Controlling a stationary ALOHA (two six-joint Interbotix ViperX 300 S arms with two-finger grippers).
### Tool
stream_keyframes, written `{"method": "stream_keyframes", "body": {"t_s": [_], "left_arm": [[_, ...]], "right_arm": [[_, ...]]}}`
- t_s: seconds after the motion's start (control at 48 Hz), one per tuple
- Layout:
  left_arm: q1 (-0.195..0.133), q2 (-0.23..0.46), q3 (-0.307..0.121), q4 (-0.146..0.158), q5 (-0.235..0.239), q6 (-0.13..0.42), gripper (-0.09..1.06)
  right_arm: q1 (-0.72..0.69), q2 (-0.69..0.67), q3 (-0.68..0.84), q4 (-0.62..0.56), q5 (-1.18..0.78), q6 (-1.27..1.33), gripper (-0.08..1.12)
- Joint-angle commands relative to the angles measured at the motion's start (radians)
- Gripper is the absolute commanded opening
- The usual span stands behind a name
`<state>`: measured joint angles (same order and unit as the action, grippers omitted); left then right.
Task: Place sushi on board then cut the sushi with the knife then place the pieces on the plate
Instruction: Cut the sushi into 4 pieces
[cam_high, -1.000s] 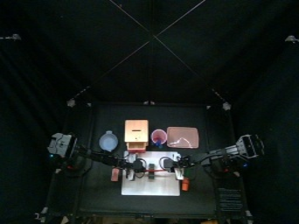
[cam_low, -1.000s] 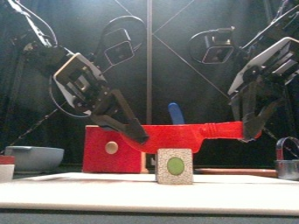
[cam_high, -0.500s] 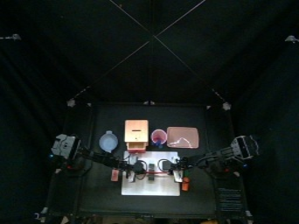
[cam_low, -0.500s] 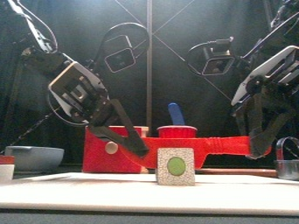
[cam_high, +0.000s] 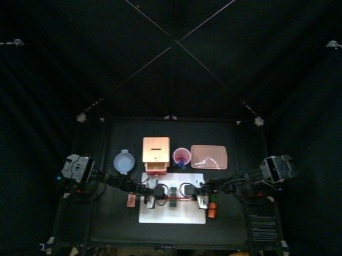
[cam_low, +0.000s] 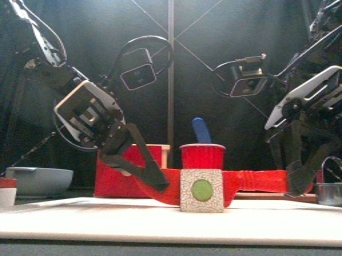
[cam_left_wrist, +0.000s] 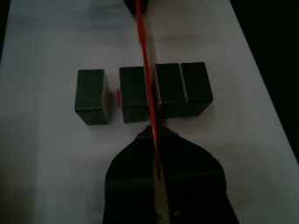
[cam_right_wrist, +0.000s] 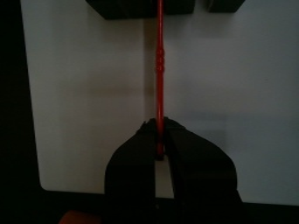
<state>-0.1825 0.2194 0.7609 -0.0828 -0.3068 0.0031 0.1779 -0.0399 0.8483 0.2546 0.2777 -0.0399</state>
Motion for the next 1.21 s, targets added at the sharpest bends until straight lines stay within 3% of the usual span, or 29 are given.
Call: {"method": "stream_keyframes", "body": {"t_s": [0.021, 0.146, 0.417, 0.562, 0.708, 0.875, 1.208], "left_arm": [[0.0, -0.017, 0.003, 0.002, 0.003, 0.003, 0.33], [0.008, -0.074, 0.008, 0.006, 0.005, 0.006, 0.33], [0.026, -0.206, 0.018, 0.057, 0.005, 0.003, 0.33], [-0.012, -0.193, 0.02, 0.048, 0.005, -0.002, 0.33], [-0.021, -0.156, 0.018, 0.014, 0.005, 0.0, 0.33], [-0.054, -0.138, 0.009, 0.005, 0.002, -0.002, 0.33], [-0.074, -0.126, 0.026, -0.028, 0.005, 0.0, 0.33]], "right_arm": [[0.011, -0.006, -0.003, -0.002, 0.014, -0.002, 0.17], [0.008, -0.051, -0.018, -0.009, 0.044, -0.003, 0.17], [0.003, -0.192, -0.028, -0.048, 0.152, -0.002, 0.17], [0.011, -0.233, -0.011, -0.011, 0.156, 0.0, 0.17], [0.011, -0.212, 0.0, 0.035, 0.143, -0.002, 0.17], [0.052, -0.179, -0.003, 0.086, 0.138, -0.002, 0.17], [0.067, -0.149, 0.0, 0.118, 0.124, -0.002, 0.17]]}}
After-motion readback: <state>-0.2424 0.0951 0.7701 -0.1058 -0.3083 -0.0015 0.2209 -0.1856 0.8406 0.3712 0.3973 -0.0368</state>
